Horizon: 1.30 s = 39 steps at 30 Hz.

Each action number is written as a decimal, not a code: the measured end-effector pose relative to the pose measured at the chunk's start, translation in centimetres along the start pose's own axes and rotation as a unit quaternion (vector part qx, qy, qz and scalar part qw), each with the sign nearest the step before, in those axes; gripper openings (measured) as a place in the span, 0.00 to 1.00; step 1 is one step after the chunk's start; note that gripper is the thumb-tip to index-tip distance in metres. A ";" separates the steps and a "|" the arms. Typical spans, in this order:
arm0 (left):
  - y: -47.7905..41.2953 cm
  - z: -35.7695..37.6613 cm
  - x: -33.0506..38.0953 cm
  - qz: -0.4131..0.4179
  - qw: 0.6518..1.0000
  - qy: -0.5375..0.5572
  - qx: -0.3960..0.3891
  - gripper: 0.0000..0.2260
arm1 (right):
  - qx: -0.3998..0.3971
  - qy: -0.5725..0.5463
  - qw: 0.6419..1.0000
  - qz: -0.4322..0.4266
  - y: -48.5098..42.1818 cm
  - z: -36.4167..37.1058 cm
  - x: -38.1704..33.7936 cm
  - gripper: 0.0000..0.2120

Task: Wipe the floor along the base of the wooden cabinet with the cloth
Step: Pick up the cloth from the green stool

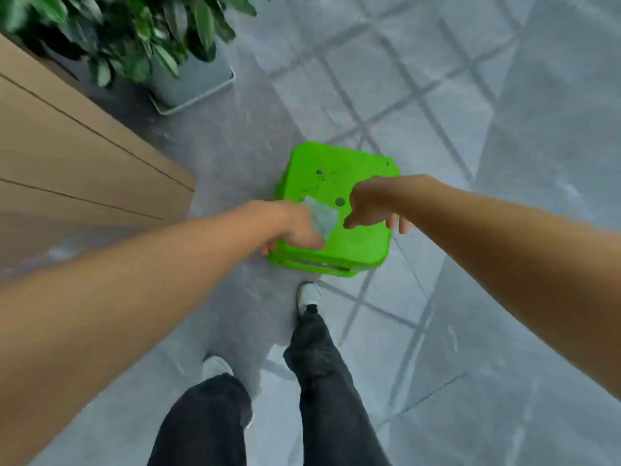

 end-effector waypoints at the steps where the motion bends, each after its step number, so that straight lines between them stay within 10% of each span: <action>1: -2.4 0.7 -0.4 0.003 1.000 -0.010 0.024 0.15 | 0.027 0.023 0.999 -0.029 -2.3 0.8 -0.5 0.23; 6: -13.9 6.0 -5.9 -0.099 0.965 0.120 0.211 0.27 | 0.135 -0.111 0.982 -0.065 -15.6 8.0 -2.6 0.22; 11: -16.0 8.1 -9.3 -0.071 0.885 0.190 0.418 0.33 | 0.413 -0.236 0.879 -0.029 -18.3 11.7 -1.9 0.21; 17: -15.8 9.9 -14.2 -0.041 0.861 0.390 0.324 0.22 | 0.402 -0.412 0.817 -0.047 -17.2 11.5 -4.5 0.19; 24: -10.5 14.3 -27.2 -0.067 0.644 0.742 0.176 0.11 | 0.335 -0.411 0.841 -0.105 -19.3 7.9 -20.5 0.13; 34: -19.4 27.7 -44.6 -0.205 0.626 0.727 0.193 0.08 | 0.213 -0.230 0.930 -0.189 -38.6 13.1 -36.1 0.11; 39: -32.1 31.2 -49.0 -0.201 0.546 0.759 0.291 0.08 | 0.292 -0.143 0.916 -0.233 -50.4 13.3 -37.4 0.12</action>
Point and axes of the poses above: each hand's wrist, its own y-axis away from the middle knuckle, its own z-axis out of the palm, x = y × z, the point moved 6 cm from there along -y, towards the middle knuckle, and after that the axes turned 1 degree about -y, right-handed, at the moved point
